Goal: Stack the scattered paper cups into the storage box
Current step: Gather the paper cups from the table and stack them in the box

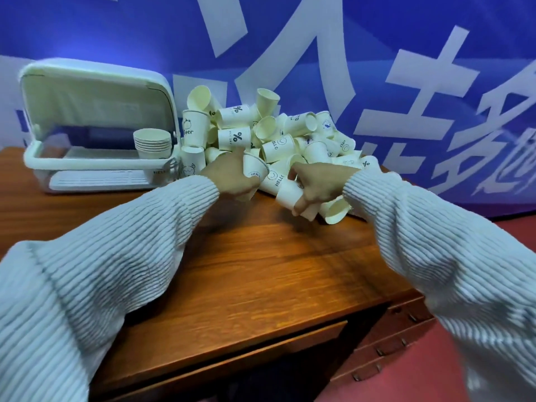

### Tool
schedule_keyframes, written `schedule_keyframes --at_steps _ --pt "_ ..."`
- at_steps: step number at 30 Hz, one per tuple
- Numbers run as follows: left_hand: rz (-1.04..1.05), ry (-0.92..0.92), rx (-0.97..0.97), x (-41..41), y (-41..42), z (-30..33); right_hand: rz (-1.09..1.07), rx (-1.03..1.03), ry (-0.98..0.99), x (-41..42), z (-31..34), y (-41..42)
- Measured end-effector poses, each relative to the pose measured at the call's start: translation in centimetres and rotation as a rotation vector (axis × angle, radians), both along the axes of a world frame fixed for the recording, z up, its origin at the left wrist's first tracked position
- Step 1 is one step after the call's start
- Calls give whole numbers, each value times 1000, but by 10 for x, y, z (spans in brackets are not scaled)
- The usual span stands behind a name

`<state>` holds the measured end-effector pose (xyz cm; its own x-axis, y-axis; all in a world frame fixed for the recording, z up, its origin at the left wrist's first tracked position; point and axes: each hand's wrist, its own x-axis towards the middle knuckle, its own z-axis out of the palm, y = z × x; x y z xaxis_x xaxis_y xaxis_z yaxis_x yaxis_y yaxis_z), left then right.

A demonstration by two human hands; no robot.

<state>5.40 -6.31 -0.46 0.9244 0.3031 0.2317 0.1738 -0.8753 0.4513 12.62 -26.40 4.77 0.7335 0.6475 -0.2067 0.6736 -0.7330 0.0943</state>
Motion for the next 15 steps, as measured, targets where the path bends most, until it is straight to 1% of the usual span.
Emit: schedule_keyframes --at_steps 1,3,5,8,11,15 --pt "17 -51 -27 -5 5 6 32 61 -9 1 2 3" --pt "107 -185 -70 -19 25 19 139 195 -91 -1 10 25" --pt "212 -331 -122 -33 48 30 225 341 -106 -3 19 50" --pt "358 -510 -203 -56 85 43 295 462 -108 -3 24 94" --pt "471 -578 -235 -77 116 49 319 511 -200 -6 27 143" --pt "566 -626 -223 -100 143 51 397 642 -290 -11 31 201"
